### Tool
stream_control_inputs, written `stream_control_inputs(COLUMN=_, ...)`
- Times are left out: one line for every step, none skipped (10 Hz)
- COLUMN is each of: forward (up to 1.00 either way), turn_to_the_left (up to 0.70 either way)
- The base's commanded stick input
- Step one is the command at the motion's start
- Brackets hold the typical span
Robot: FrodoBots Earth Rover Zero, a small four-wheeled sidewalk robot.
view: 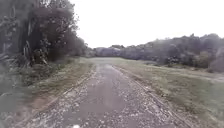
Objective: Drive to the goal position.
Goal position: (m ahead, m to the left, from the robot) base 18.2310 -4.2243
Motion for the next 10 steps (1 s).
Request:
stream_control_inputs(forward=0.45, turn_to_the_left=0.00)
stream_control_inputs(forward=0.45, turn_to_the_left=0.00)
stream_control_inputs(forward=0.45, turn_to_the_left=0.00)
stream_control_inputs(forward=0.45, turn_to_the_left=0.00)
stream_control_inputs(forward=0.45, turn_to_the_left=0.00)
stream_control_inputs(forward=0.45, turn_to_the_left=0.00)
stream_control_inputs(forward=0.45, turn_to_the_left=0.00)
stream_control_inputs(forward=0.45, turn_to_the_left=0.00)
stream_control_inputs(forward=0.45, turn_to_the_left=0.00)
stream_control_inputs(forward=0.45, turn_to_the_left=0.00)
